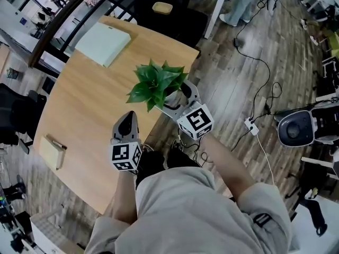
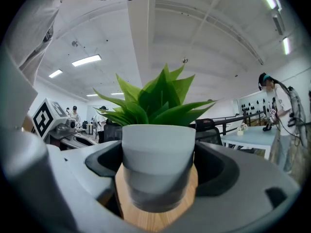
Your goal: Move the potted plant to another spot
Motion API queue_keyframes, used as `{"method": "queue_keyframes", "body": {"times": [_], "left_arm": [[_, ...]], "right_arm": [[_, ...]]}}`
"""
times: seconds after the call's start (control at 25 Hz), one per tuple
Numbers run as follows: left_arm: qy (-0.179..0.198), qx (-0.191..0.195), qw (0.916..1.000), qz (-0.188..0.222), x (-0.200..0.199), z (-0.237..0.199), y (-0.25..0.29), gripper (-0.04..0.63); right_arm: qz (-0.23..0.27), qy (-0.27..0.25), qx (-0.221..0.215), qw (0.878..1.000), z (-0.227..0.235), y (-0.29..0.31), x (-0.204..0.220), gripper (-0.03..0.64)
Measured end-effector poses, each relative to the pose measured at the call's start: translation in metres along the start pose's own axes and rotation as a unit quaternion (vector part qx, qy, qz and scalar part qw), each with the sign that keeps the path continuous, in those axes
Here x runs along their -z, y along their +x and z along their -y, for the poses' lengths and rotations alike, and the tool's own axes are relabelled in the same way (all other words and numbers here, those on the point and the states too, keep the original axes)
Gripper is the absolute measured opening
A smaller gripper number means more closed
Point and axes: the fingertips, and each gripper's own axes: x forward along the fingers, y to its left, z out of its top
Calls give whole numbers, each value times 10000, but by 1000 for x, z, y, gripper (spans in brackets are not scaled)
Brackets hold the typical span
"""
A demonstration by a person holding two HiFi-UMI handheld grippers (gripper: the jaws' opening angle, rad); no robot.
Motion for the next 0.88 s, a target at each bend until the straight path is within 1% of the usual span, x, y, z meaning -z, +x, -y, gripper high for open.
{"method": "queue_keyframes", "body": {"times": [0.12,0.28,0.48,0.72,0.88], "left_arm": [[61,-2,9999,-161,11,-4,4,11],[-48,24,9995,-324,29,-10,15,12],[-101,180,9985,-499,42,-12,33,11],[-262,349,9971,-628,55,-16,51,12],[-378,383,9961,-696,62,-21,60,12]], "right_arm": [[-14,58,76,10000,5,1,8,460],[-80,85,151,9998,14,8,22,460],[-263,178,284,9991,26,13,43,460],[-492,187,309,9981,29,22,67,460],[-674,269,339,9968,34,26,87,460]]}}
